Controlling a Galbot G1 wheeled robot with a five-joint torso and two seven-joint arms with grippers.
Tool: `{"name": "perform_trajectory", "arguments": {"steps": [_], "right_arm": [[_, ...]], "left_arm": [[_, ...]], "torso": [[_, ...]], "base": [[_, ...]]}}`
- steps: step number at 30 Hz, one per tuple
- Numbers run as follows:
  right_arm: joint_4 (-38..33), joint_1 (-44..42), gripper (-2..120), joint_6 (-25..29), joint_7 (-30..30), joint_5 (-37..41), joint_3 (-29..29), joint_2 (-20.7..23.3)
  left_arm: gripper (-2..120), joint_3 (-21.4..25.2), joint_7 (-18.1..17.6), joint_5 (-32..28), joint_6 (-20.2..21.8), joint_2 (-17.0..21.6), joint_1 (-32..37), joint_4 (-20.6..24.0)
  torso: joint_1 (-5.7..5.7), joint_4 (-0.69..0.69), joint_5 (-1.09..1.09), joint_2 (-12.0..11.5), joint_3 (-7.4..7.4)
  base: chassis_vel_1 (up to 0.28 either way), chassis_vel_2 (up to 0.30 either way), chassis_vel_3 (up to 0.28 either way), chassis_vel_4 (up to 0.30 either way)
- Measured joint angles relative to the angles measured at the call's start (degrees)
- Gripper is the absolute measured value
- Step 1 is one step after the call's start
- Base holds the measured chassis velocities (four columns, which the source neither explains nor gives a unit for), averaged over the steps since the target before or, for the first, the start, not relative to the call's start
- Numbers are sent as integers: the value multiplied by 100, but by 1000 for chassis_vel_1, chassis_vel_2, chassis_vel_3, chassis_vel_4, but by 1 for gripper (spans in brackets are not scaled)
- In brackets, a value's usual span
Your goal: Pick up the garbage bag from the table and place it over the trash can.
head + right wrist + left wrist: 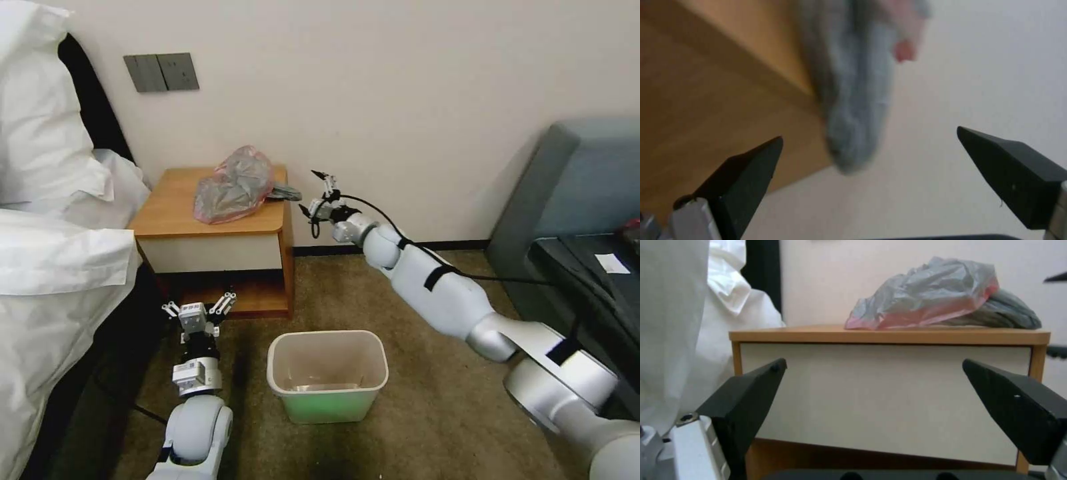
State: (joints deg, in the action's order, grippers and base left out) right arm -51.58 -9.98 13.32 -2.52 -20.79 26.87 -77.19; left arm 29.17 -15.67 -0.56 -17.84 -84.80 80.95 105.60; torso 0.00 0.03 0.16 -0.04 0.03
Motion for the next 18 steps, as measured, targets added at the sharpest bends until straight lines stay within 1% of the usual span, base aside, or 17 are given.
{"name": "perform_trajectory", "arguments": {"steps": [4, 8, 13, 18], "right_arm": [[213, 61, 100, 55, -33, -26, 97, -80], [564, 203, 100, 197, -59, -80, 94, -287], [688, 294, 100, 242, -72, -96, 76, -381], [725, 384, 100, 242, -71, -104, 125, -407]], "left_arm": [[99, 2, -2, 20, -22, -20, 8, 0], [99, 9, -6, 117, -92, -69, 52, -13], [99, 40, -9, 132, -166, -78, 78, -91], [99, 59, -38, 152, -253, -88, 99, -197]], "torso": [[0, -1, 0, 0, 1], [0, -2, 0, 0, 0], [0, 0, 0, 0, 0], [0, -2, 1, 0, 0]], "base": [[0, 0, 0, 0], [0, 0, 0, 0], [0, 0, 0, 0], [0, 0, 0, 0]]}}
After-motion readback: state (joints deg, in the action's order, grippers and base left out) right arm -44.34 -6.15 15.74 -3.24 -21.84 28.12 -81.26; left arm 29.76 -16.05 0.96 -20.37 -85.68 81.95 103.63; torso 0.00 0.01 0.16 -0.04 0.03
